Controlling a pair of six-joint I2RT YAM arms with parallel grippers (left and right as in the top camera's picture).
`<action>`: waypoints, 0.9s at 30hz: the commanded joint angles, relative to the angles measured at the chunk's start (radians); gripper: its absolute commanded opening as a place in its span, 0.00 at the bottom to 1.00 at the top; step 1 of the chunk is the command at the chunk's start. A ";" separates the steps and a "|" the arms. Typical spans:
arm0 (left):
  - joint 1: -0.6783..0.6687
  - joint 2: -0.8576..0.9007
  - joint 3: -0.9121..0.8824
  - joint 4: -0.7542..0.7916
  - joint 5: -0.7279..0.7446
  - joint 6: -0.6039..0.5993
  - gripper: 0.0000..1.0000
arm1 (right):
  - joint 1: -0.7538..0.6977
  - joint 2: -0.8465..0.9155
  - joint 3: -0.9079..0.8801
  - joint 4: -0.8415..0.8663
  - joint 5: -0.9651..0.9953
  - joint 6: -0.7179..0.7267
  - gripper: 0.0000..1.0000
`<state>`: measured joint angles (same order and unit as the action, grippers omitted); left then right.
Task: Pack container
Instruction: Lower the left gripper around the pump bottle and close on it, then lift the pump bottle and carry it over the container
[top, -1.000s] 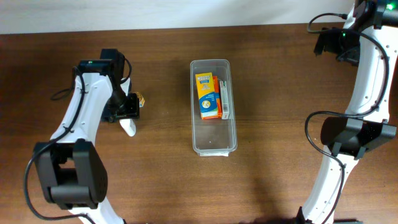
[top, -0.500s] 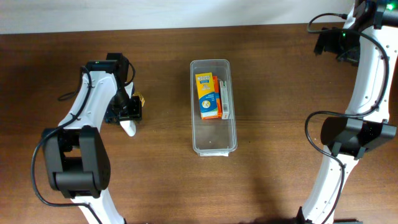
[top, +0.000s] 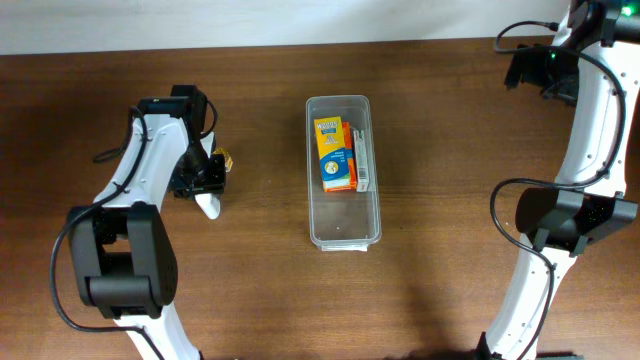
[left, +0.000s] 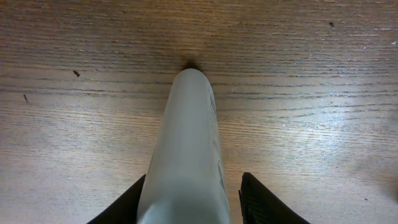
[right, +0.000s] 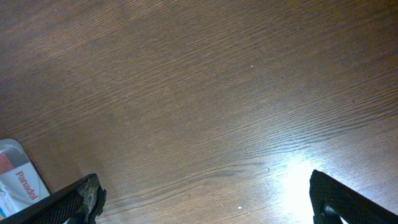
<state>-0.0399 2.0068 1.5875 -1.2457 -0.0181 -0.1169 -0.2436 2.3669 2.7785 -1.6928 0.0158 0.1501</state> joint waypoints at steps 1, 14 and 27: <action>-0.001 0.008 -0.004 0.000 0.011 -0.003 0.44 | 0.001 -0.008 -0.003 -0.006 -0.005 0.001 0.98; -0.001 0.008 -0.001 0.000 0.011 -0.002 0.22 | 0.001 -0.008 -0.003 -0.006 -0.005 0.001 0.98; -0.011 0.007 0.190 -0.135 0.015 -0.002 0.20 | 0.001 -0.008 -0.003 -0.006 -0.005 0.001 0.98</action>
<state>-0.0399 2.0125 1.6791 -1.3506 -0.0135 -0.1181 -0.2436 2.3669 2.7785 -1.6928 0.0158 0.1505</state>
